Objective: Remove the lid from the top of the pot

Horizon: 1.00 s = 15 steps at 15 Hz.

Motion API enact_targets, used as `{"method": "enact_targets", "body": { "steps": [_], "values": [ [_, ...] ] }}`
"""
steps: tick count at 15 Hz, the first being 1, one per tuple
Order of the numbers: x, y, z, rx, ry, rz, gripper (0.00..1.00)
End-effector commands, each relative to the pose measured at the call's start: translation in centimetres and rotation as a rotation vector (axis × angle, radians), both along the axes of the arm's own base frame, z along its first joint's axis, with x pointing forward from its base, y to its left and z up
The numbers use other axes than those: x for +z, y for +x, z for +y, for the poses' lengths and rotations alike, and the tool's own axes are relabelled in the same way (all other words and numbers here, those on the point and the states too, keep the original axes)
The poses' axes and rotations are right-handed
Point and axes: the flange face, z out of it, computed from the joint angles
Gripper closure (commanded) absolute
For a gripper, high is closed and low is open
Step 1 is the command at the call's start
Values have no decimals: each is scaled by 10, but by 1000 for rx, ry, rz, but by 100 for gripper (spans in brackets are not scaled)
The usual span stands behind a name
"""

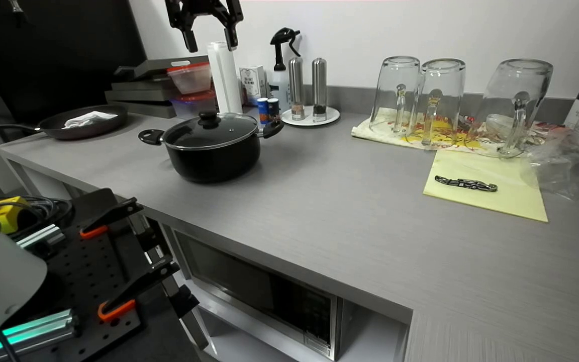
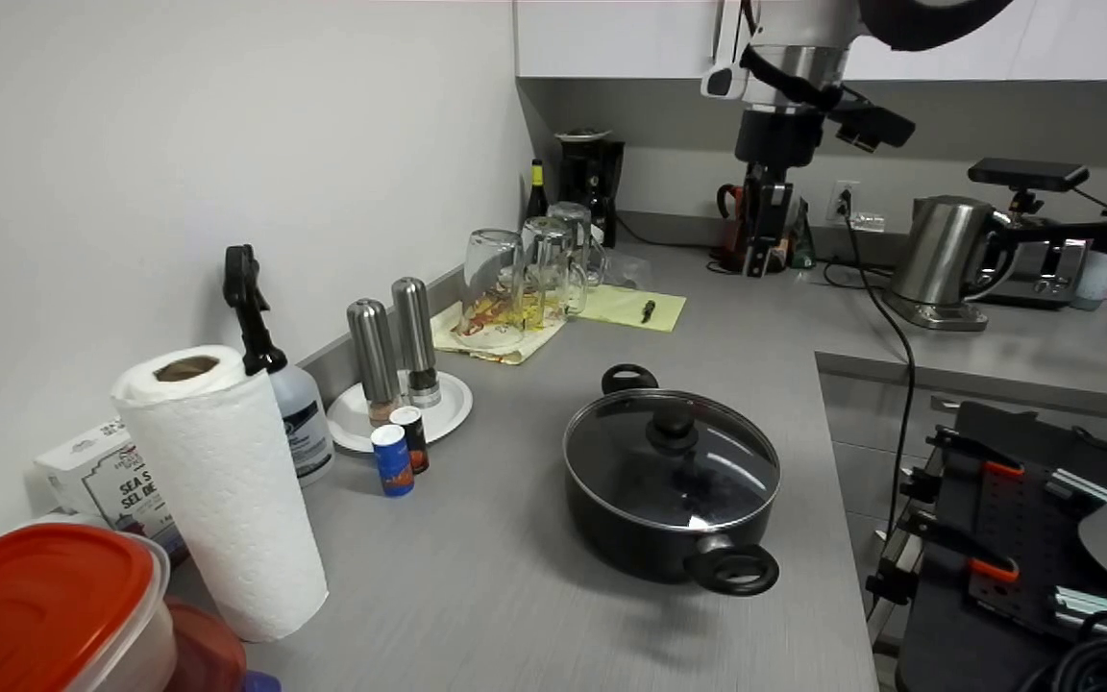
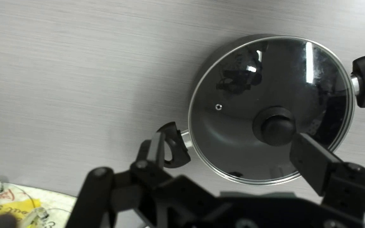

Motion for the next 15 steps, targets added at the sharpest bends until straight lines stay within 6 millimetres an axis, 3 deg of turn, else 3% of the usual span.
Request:
{"method": "enact_targets", "body": {
  "steps": [1, 9, 15],
  "values": [
    [-18, 18, 23, 99, 42, 31, 0],
    [-75, 45, 67, 233, 47, 92, 0],
    [-106, 47, 101, 311, 47, 120, 0]
  ]
}}
